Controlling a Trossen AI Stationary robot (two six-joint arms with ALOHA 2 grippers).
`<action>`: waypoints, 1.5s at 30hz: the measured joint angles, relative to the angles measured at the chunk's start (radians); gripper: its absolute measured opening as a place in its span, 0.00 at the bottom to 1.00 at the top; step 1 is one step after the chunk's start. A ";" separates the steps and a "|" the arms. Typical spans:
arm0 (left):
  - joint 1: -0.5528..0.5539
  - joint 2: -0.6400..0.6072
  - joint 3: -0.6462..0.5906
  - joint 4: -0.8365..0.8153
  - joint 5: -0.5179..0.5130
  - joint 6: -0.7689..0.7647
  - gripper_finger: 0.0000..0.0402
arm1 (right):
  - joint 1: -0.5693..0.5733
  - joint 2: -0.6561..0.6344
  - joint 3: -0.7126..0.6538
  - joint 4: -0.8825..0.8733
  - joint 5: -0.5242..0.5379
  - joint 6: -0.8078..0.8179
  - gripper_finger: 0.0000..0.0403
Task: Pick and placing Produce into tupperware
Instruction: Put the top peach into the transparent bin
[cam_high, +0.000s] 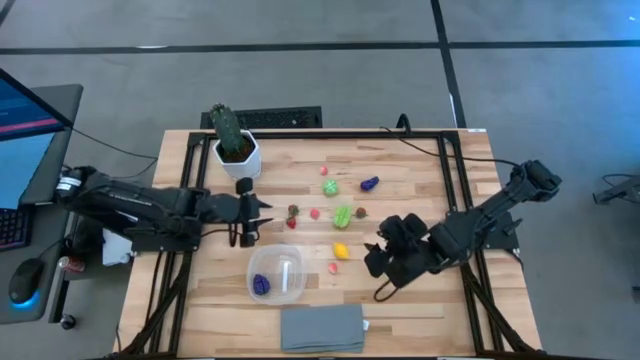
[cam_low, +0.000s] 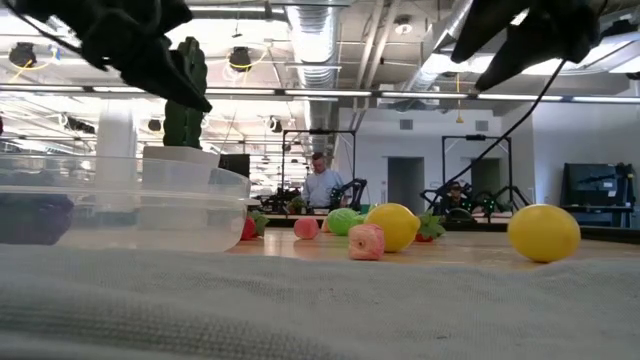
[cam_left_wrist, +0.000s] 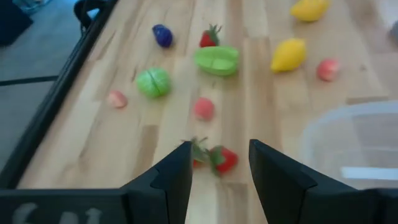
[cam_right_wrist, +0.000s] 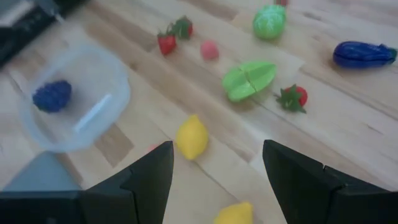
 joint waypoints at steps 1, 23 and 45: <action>0.013 0.015 0.017 -0.003 0.004 0.017 0.37 | 0.012 0.000 0.000 -0.004 0.022 0.021 0.67; 0.279 0.688 0.614 -0.084 0.248 0.043 0.37 | 0.149 0.022 0.000 0.017 0.159 0.199 0.67; 0.449 1.136 1.225 -0.588 0.264 -0.454 0.37 | 0.244 0.031 0.001 -0.065 0.231 0.366 0.67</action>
